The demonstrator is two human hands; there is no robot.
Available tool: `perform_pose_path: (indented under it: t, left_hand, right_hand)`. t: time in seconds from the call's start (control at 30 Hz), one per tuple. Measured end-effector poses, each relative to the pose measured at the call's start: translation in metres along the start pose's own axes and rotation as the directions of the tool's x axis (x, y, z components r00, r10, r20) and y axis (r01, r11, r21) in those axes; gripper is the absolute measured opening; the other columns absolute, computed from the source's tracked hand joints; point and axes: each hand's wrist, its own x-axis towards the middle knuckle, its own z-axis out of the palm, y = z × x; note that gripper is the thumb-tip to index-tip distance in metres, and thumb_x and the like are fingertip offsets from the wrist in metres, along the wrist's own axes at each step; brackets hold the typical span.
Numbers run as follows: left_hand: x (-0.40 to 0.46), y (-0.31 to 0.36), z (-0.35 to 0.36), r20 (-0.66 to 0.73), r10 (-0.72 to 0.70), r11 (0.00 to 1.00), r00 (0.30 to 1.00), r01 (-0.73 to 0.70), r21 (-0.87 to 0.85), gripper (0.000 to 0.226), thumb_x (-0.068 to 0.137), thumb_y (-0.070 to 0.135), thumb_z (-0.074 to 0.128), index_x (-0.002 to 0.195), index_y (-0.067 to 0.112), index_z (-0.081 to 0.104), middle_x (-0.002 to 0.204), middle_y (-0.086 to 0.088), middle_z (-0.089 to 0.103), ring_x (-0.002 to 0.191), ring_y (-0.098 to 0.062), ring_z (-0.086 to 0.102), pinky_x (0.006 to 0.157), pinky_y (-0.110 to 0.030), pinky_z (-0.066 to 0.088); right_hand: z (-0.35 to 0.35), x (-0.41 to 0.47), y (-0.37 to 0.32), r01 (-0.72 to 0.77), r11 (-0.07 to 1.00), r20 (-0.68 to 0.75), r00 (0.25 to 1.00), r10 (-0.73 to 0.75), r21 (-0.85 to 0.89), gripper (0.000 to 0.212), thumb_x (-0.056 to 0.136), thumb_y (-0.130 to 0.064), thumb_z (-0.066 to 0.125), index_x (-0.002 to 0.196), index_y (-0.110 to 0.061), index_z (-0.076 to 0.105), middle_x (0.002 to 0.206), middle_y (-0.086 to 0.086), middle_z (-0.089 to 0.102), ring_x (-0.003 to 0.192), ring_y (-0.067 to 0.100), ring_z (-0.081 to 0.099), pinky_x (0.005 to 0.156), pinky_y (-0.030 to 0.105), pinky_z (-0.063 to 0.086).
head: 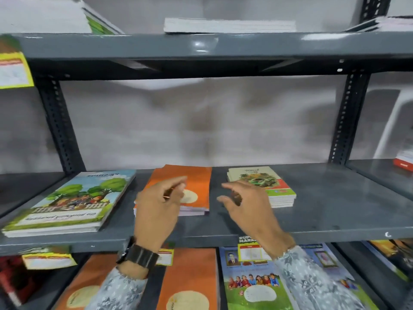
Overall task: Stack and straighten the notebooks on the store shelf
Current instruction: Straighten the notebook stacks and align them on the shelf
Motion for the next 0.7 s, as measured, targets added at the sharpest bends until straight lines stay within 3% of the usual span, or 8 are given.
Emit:
perform_pose_path:
  t: [0.1, 0.17, 0.23, 0.33, 0.47, 0.57, 0.67, 0.7]
  left_hand:
    - [0.012, -0.033, -0.035, -0.025, -0.024, 0.973, 0.999, 0.030, 0.230, 0.029, 0.094, 0.029, 0.060, 0.121, 0.032, 0.070, 0.116, 0.009, 0.074, 0.095, -0.007, 0.067, 0.085, -0.029, 0.053]
    - [0.017, -0.056, -0.047, 0.046, -0.079, 0.942, 0.996, 0.059, 0.330, 0.039, 0.096, 0.031, 0.056, 0.135, 0.026, 0.061, 0.135, 0.000, 0.065, 0.116, -0.020, 0.063, 0.095, -0.033, 0.047]
    - [0.019, -0.071, -0.051, 0.165, -0.169, 0.946, 0.972, 0.113, 0.303, 0.047, 0.099, 0.038, 0.049, 0.143, 0.021, 0.051, 0.146, -0.003, 0.056, 0.131, -0.024, 0.054, 0.103, -0.032, 0.040]
    - [0.019, -0.081, -0.051, 0.246, -0.201, 0.968, 0.948, 0.155, 0.197, 0.050, 0.099, 0.046, 0.044, 0.143, 0.022, 0.052, 0.138, 0.000, 0.062, 0.122, -0.012, 0.055, 0.094, -0.023, 0.038]
    - [0.020, -0.086, -0.053, 0.240, -0.227, 0.972, 0.944, 0.205, 0.110, 0.055, 0.096, 0.050, 0.050, 0.143, 0.022, 0.053, 0.132, 0.010, 0.063, 0.112, -0.005, 0.057, 0.089, -0.018, 0.040]
    - [0.019, -0.085, -0.054, 0.221, -0.226, 0.974, 0.949, 0.217, 0.065, 0.051, 0.096, 0.043, 0.054, 0.141, 0.019, 0.054, 0.115, 0.021, 0.057, 0.094, 0.007, 0.053, 0.075, -0.004, 0.035]
    - [0.017, -0.086, -0.055, 0.208, -0.249, 0.968, 0.946, 0.249, 0.026, 0.055, 0.095, 0.040, 0.057, 0.144, 0.016, 0.050, 0.116, 0.018, 0.058, 0.097, 0.002, 0.054, 0.080, -0.011, 0.039]
    - [0.017, -0.087, -0.056, 0.205, -0.254, 0.967, 0.945, 0.254, 0.023, 0.058, 0.094, 0.041, 0.058, 0.145, 0.015, 0.048, 0.119, 0.016, 0.058, 0.102, -0.001, 0.054, 0.085, -0.016, 0.040]
  right_hand:
    - [0.025, 0.000, -0.019, -0.092, 0.990, 0.119, 0.990, 0.079, 0.107, 0.048, 0.081, -0.053, 0.077, 0.125, -0.034, 0.072, 0.111, -0.025, 0.069, 0.097, 0.004, 0.068, 0.087, 0.027, 0.055]
    - [0.040, 0.000, -0.023, -0.139, 0.980, 0.179, 0.977, 0.113, 0.144, 0.058, 0.077, -0.063, 0.076, 0.127, -0.035, 0.070, 0.118, -0.023, 0.073, 0.102, 0.000, 0.069, 0.091, 0.030, 0.058]
    - [0.052, 0.002, -0.023, -0.205, 0.962, 0.210, 0.964, 0.165, 0.183, 0.068, 0.074, -0.064, 0.077, 0.131, -0.028, 0.069, 0.121, -0.017, 0.075, 0.106, -0.001, 0.070, 0.096, 0.032, 0.058]
    - [0.057, 0.006, -0.022, -0.281, 0.932, 0.209, 0.949, 0.234, 0.231, 0.067, 0.074, -0.054, 0.082, 0.132, -0.022, 0.070, 0.120, -0.015, 0.076, 0.105, 0.000, 0.071, 0.098, 0.033, 0.057]
    - [0.057, 0.013, -0.020, -0.344, 0.898, 0.257, 0.926, 0.277, 0.274, 0.051, 0.081, -0.027, 0.086, 0.129, -0.021, 0.071, 0.098, -0.030, 0.073, 0.095, -0.012, 0.069, 0.092, 0.017, 0.054]
    - [0.061, 0.018, -0.019, -0.356, 0.883, 0.279, 0.920, 0.275, 0.304, 0.050, 0.080, -0.023, 0.086, 0.128, -0.022, 0.072, 0.102, -0.029, 0.076, 0.100, -0.010, 0.070, 0.101, 0.026, 0.055]
    - [0.063, 0.021, -0.019, -0.368, 0.867, 0.301, 0.914, 0.272, 0.336, 0.052, 0.081, -0.014, 0.085, 0.130, -0.021, 0.067, 0.081, -0.045, 0.068, 0.091, -0.021, 0.066, 0.092, 0.010, 0.051]
    - [0.064, 0.021, -0.018, -0.368, 0.864, 0.302, 0.915, 0.269, 0.345, 0.051, 0.082, -0.012, 0.084, 0.130, -0.020, 0.068, 0.079, -0.046, 0.067, 0.090, -0.021, 0.066, 0.093, 0.011, 0.051]
